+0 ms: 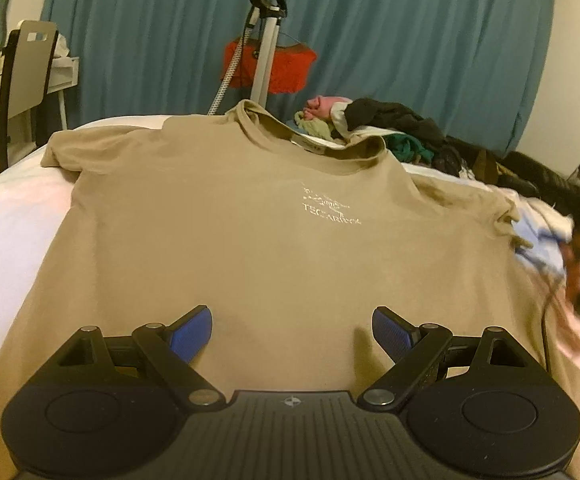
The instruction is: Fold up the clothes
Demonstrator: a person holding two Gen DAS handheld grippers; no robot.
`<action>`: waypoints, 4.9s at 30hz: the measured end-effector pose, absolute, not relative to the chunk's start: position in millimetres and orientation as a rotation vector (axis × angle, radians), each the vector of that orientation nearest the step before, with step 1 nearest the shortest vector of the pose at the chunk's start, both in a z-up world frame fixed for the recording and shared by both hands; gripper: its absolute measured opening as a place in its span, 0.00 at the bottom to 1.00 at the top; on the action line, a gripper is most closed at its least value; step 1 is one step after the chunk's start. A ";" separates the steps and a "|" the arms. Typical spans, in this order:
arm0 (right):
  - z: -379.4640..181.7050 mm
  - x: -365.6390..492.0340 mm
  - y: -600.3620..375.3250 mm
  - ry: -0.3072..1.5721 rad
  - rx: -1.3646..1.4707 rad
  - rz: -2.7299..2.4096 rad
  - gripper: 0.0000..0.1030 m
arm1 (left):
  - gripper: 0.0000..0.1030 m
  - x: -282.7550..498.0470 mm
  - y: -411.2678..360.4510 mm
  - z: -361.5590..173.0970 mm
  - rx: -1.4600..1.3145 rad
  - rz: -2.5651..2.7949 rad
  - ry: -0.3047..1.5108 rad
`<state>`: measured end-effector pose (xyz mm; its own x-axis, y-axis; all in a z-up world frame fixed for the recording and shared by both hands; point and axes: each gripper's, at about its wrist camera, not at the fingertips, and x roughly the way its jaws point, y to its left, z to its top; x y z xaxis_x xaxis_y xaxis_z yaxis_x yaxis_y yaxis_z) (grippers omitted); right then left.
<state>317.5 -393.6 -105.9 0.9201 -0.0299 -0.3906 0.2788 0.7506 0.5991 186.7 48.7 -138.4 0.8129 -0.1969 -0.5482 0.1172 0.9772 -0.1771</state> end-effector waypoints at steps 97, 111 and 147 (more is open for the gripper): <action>23.1 36.0 -309.4 0.211 0.575 -0.082 0.95 | 0.76 60.8 -58.3 -73.4 -0.225 -0.419 0.834; 7.1 46.3 -326.1 0.243 0.593 -0.100 0.94 | 0.04 90.9 -119.8 -143.3 -0.395 -0.437 1.173; -20.2 96.6 -235.4 0.447 0.378 0.018 0.95 | 0.59 249.0 43.3 -129.8 -0.682 -0.207 0.976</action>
<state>96.6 -235.4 -20.2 0.9026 0.0993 -0.4188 0.0651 0.9303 0.3609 249.0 43.3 -129.8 0.5603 -0.4542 -0.6927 -0.1344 0.7753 -0.6171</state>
